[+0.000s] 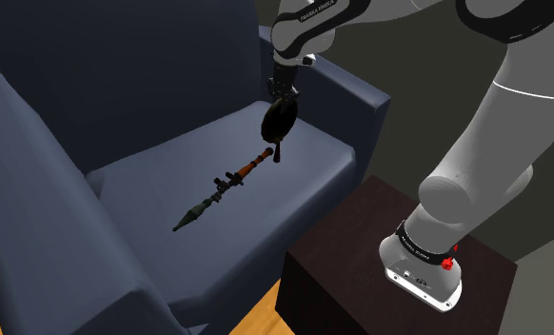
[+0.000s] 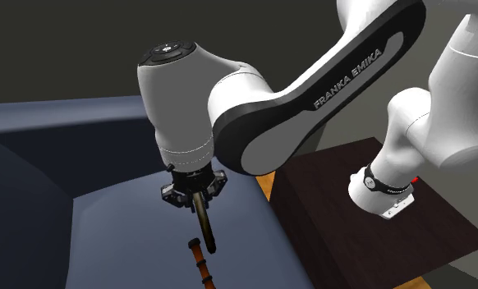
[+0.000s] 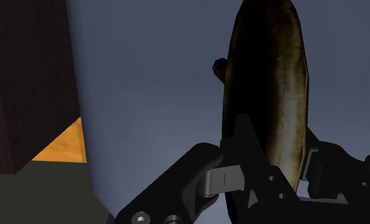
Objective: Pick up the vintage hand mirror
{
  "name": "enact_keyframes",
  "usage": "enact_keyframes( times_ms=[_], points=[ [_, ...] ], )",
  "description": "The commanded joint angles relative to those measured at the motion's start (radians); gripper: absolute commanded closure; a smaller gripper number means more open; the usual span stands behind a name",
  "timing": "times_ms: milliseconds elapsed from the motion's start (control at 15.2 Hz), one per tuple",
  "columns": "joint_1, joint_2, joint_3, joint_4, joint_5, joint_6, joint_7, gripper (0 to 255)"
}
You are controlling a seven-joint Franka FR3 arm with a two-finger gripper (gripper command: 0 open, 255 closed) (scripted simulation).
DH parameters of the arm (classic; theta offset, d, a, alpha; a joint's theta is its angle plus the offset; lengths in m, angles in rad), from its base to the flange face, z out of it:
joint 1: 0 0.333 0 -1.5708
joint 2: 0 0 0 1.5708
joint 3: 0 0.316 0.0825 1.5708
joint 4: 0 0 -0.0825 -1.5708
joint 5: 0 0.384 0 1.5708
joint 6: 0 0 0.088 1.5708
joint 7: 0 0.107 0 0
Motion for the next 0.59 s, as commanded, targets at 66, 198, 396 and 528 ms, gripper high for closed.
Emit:
enact_keyframes(
  times_ms=[66, 198, 396, 528],
  points=[
    [-0.001, -0.015, 0.001, 0.018, 0.004, -0.032, -0.001, 255],
    [-0.002, -0.026, 0.001, 0.032, 0.007, -0.057, -0.002, 255],
    [-0.002, -0.041, 0.001, 0.055, 0.01, -0.094, -0.004, 255],
    [-0.003, -0.05, 0.001, 0.072, 0.012, -0.12, -0.004, 255]
  ],
)
